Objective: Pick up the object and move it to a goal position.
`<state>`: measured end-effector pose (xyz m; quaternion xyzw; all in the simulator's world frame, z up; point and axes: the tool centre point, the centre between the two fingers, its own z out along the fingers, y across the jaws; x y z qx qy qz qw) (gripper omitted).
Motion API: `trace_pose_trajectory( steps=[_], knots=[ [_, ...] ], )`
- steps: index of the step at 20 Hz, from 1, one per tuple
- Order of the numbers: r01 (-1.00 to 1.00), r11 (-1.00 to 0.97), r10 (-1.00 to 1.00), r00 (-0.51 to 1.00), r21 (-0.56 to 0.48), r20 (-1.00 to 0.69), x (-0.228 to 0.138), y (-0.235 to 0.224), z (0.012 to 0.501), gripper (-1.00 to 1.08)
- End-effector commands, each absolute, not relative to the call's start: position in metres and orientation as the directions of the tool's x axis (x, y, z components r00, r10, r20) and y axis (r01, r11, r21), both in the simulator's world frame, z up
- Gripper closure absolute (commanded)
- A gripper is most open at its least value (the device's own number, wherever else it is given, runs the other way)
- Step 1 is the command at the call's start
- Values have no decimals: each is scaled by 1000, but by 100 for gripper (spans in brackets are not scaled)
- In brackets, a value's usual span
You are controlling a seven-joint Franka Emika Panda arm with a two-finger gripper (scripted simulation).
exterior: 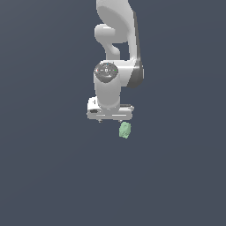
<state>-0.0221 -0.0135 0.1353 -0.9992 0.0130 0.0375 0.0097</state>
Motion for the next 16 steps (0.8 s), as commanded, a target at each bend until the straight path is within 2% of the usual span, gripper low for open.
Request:
trace_pose_trajectory(
  steps=[1, 16],
  knots=[
    [-27, -999, -25, 997, -18, -75, -22, -14, 135, -92],
    [14, -1000, 14, 995, 0, -101, -32, -24, 123, -92]
  ],
)
